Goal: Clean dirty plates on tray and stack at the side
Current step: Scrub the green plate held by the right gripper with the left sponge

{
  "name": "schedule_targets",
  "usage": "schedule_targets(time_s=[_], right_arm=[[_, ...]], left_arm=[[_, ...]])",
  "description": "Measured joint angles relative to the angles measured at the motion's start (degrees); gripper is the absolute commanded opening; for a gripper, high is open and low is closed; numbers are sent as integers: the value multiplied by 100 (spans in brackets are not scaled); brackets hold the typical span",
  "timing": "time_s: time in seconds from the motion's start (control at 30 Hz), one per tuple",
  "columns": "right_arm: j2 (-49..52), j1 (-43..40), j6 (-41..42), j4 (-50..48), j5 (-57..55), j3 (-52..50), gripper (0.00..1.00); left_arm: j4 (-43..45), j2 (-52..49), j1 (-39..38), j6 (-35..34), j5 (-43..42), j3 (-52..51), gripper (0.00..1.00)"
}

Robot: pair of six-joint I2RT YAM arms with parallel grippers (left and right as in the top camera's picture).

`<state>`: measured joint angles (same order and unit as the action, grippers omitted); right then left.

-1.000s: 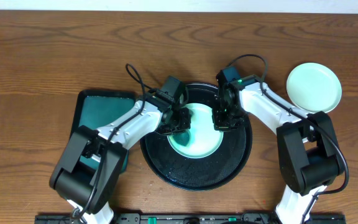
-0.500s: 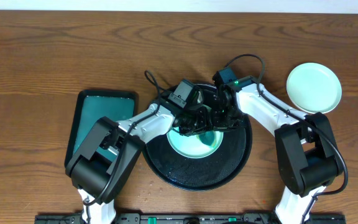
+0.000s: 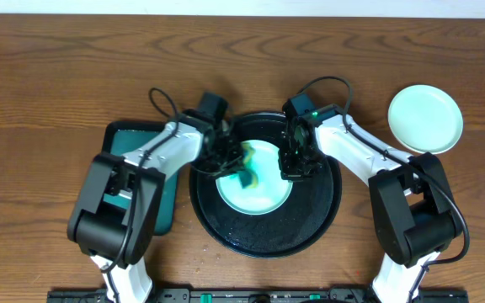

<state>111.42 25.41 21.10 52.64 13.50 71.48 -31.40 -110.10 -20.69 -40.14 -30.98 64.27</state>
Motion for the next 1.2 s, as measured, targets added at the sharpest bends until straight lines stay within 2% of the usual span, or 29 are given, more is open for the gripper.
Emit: schedule_targets(time_s=[0.4, 0.77, 0.93, 1.2], right_arm=[[0, 136, -2, -157, 474, 0, 1], [0, 181, -2, -149, 708, 0, 1], [0, 181, -2, -125, 647, 0, 1], [0, 168, -2, -37, 415, -7, 1]], left_arm=[[-1493, 271, -136, 483, 1880, 203, 7], [-1626, 404, -699, 730, 3056, 199, 7], [-1224, 413, -988, 1062, 3080, 201, 7], [-544, 376, -1440, 986, 2229, 203, 7]])
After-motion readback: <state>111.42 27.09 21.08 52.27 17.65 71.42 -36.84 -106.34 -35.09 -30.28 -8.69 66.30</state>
